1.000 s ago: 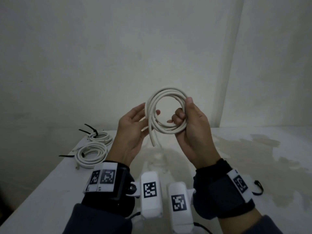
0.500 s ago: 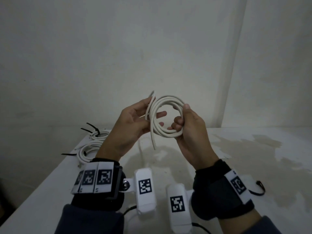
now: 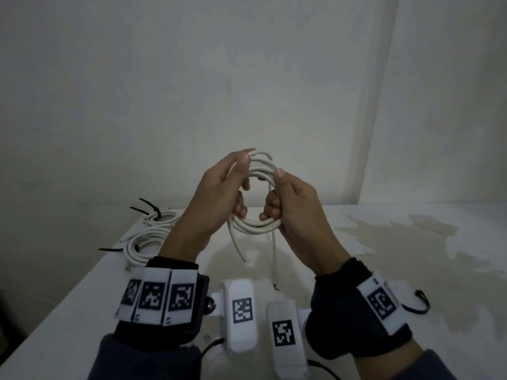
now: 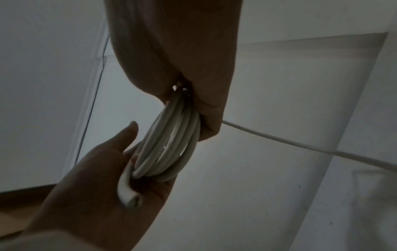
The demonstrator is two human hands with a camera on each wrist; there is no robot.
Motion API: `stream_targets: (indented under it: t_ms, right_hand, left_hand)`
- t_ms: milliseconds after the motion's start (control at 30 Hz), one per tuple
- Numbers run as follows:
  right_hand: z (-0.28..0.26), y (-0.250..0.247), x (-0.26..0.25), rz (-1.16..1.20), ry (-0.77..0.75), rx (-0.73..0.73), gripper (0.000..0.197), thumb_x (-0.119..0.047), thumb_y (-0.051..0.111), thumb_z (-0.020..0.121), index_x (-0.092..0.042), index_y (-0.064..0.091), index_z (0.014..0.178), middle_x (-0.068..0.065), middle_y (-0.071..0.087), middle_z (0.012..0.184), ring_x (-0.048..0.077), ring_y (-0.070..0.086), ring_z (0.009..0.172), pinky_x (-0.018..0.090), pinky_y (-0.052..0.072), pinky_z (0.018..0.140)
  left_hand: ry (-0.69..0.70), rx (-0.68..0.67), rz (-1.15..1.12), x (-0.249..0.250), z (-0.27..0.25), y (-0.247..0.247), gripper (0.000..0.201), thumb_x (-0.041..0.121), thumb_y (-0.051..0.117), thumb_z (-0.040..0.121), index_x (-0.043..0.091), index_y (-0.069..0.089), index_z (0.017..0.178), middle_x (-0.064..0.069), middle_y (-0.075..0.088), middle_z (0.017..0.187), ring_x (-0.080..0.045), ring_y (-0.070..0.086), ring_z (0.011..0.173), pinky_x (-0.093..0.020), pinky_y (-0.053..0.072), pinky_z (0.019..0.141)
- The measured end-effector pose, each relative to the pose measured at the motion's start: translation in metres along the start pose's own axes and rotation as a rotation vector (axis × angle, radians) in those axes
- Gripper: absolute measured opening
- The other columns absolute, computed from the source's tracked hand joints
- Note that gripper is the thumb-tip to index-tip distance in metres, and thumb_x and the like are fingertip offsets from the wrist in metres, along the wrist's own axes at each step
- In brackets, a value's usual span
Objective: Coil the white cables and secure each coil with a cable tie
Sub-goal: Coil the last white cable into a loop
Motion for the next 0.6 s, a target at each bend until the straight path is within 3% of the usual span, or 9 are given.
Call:
stream_targets:
  t_ms: [100,167,267,400,500,600]
  right_hand:
    - [-0.001,0.007,-0.003,-0.065,-0.029,-0.032,0.039,-0.027,0.034,0.105,0.005,0.058,0.106,-0.006,0.034,0.055,0.008,0.035,0.05,0.031,0.042,0.059]
    - [-0.001,0.007,-0.004,-0.092,-0.026,-0.059,0.037,-0.027,0.034,0.105,0.0,0.058,0.101,-0.008,0.034,0.053,0.007,0.035,0.048,0.031,0.041,0.059]
    - [0.0,0.002,-0.006,-0.083,-0.002,-0.1,0.032,-0.027,0.034,0.105,-0.011,0.059,0.094,-0.013,0.035,0.048,0.007,0.034,0.045,0.029,0.04,0.056]
    - [0.0,-0.003,-0.01,-0.178,-0.018,-0.124,0.031,-0.027,0.035,0.105,-0.014,0.059,0.09,-0.013,0.038,0.046,0.006,0.037,0.043,0.027,0.04,0.054]
    - [-0.002,-0.001,-0.01,-0.192,-0.013,-0.156,0.03,-0.026,0.036,0.104,-0.02,0.058,0.084,-0.013,0.039,0.045,0.006,0.037,0.043,0.029,0.038,0.052]
    - [-0.003,0.001,-0.013,-0.195,-0.036,-0.181,0.029,-0.024,0.036,0.104,-0.023,0.059,0.087,-0.013,0.038,0.046,0.005,0.036,0.042,0.027,0.037,0.049]
  left_hand:
    - [-0.013,0.089,-0.054,0.0,0.001,-0.005,0.032,0.029,0.037,0.102,0.024,0.066,0.112,0.002,0.041,0.061,-0.007,0.033,0.041,-0.021,0.037,0.041]
    - [-0.018,0.083,-0.071,0.0,0.001,-0.006,0.032,0.024,0.037,0.102,0.02,0.067,0.111,0.002,0.038,0.055,-0.009,0.033,0.04,-0.021,0.038,0.042]
    - [-0.019,-0.021,-0.05,0.002,-0.001,-0.004,0.032,0.021,0.036,0.102,0.018,0.067,0.111,0.0,0.044,0.058,-0.009,0.044,0.047,-0.024,0.048,0.05]
    - [-0.098,-0.18,-0.177,0.001,-0.005,-0.002,0.032,0.015,0.036,0.101,0.013,0.063,0.118,-0.007,0.055,0.067,-0.015,0.057,0.055,-0.033,0.058,0.064]
    - [-0.157,-0.252,-0.238,-0.001,-0.007,-0.003,0.036,0.011,0.033,0.099,0.013,0.062,0.12,-0.009,0.06,0.069,-0.018,0.056,0.052,-0.031,0.054,0.055]
    - [-0.236,-0.298,-0.347,-0.003,-0.008,0.001,0.04,0.014,0.032,0.096,0.014,0.062,0.121,-0.006,0.056,0.069,-0.013,0.045,0.043,-0.026,0.046,0.048]
Point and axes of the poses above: each hand's wrist, its own z-axis towards the middle knuckle, its own y-axis out of the palm, x = y × z, the point moved 6 cm from there along z, towards the middle knuckle
